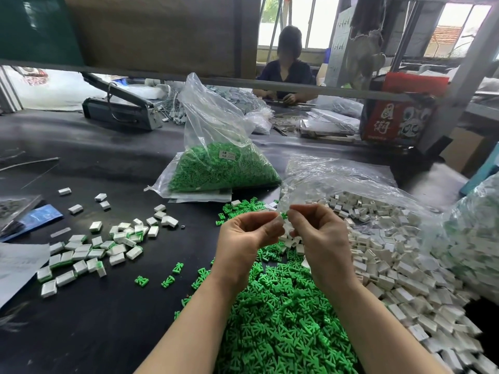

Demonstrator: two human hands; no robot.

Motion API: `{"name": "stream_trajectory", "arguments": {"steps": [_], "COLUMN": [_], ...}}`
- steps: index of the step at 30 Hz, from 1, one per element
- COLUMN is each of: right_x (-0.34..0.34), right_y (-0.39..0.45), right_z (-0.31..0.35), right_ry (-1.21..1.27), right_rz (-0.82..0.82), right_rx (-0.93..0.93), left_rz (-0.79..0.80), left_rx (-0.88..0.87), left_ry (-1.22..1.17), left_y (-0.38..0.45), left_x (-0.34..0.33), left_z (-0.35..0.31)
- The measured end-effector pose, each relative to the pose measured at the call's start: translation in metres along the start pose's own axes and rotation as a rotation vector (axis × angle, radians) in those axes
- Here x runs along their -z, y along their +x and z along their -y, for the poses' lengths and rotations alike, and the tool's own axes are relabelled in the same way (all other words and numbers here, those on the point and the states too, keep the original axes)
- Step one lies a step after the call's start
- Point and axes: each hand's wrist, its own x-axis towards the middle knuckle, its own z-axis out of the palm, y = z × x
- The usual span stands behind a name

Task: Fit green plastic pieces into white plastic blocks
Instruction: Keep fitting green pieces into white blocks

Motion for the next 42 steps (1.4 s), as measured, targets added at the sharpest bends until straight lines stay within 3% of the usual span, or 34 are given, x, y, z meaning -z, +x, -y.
{"name": "stream_trajectory", "arguments": {"steps": [15, 26, 42], "right_x": [-0.002, 0.001, 0.008], "right_y": [-0.003, 0.0, 0.003], "right_z": [0.004, 0.004, 0.004], "right_ry": [-0.051, -0.26, -0.218], "right_rz": [0.056, 0.108, 0.18], "right_rx": [0.046, 0.18, 0.172], "left_rz": [-0.011, 0.002, 0.033], "left_rx": [-0.044, -0.131, -0.225], "left_ry": [-0.013, 0.107, 0.183], "left_y": [0.002, 0.001, -0.001], "left_x": [0.002, 0.009, 0.012], "left_z": [-0.001, -0.005, -0.008]}}
